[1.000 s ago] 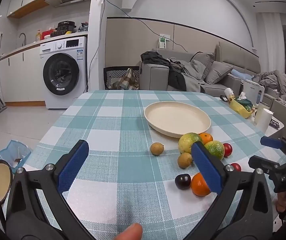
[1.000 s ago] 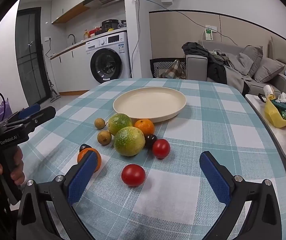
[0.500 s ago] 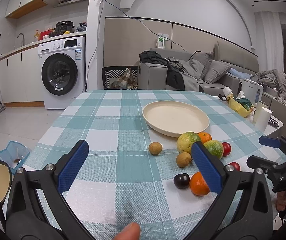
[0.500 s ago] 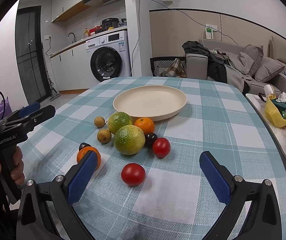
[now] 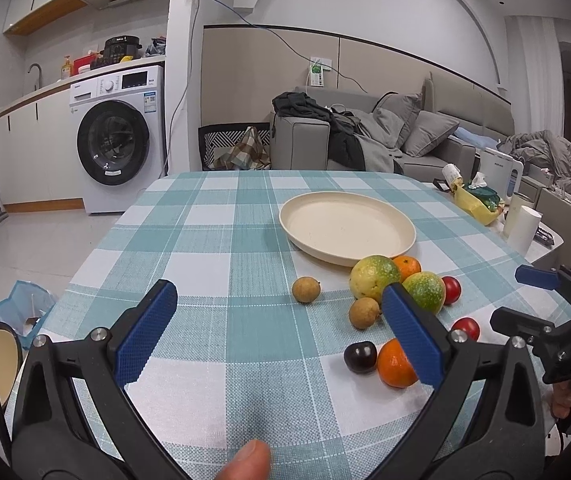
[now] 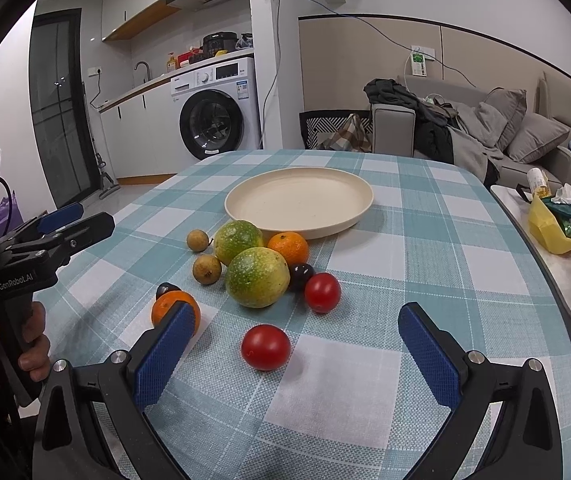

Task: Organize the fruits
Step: 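Move both tools toward the fruits in front of the plate, then grasp the orange with the left tool while the right tool grasps the red tomato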

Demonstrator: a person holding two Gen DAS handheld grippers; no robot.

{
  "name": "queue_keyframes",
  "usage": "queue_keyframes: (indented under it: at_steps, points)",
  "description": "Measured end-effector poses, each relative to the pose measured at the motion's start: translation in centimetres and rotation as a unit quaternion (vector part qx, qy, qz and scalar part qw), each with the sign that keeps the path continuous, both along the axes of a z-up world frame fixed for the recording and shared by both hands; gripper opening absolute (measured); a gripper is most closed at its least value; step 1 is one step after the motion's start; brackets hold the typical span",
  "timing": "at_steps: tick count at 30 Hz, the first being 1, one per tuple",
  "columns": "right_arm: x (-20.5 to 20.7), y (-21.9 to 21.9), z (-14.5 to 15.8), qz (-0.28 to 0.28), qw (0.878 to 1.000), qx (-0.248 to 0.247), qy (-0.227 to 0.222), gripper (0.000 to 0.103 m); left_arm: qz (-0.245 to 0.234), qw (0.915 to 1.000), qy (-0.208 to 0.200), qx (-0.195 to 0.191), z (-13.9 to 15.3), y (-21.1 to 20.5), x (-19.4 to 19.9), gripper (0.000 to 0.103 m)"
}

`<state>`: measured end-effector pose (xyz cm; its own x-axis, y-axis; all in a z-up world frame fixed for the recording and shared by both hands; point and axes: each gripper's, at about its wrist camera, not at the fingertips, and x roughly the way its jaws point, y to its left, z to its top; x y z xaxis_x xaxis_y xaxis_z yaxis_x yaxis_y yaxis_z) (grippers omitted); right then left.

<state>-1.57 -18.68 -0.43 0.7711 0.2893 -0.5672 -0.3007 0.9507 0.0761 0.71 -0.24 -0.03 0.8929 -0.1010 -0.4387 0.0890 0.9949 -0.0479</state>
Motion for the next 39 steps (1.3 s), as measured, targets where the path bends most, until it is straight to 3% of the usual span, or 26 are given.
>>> queue_keyframes:
  at_steps: [12, 20, 25, 39]
  points:
    - [1.4, -0.9, -0.4, 0.003, 0.999, 0.016, 0.037, 0.103, -0.016, 0.9980, 0.036, 0.049, -0.8, -2.1, 1.6, 0.102]
    - [2.1, -0.9, -0.8, 0.028, 0.997, 0.034, 0.067, 0.101, -0.040, 0.9966, 0.062, 0.035, -1.5, -1.9, 2.1, 0.102]
    - [2.2, -0.4, -1.2, 0.039, 0.994, 0.054, 0.087, 0.090, -0.054, 0.9952, 0.068, 0.044, -1.9, -2.7, 1.9, 0.102]
    - [2.4, 0.2, -1.8, 0.037, 0.992, 0.036, 0.116, 0.078, -0.091, 0.9896, 0.092, 0.062, -2.9, -5.7, 1.3, 0.102]
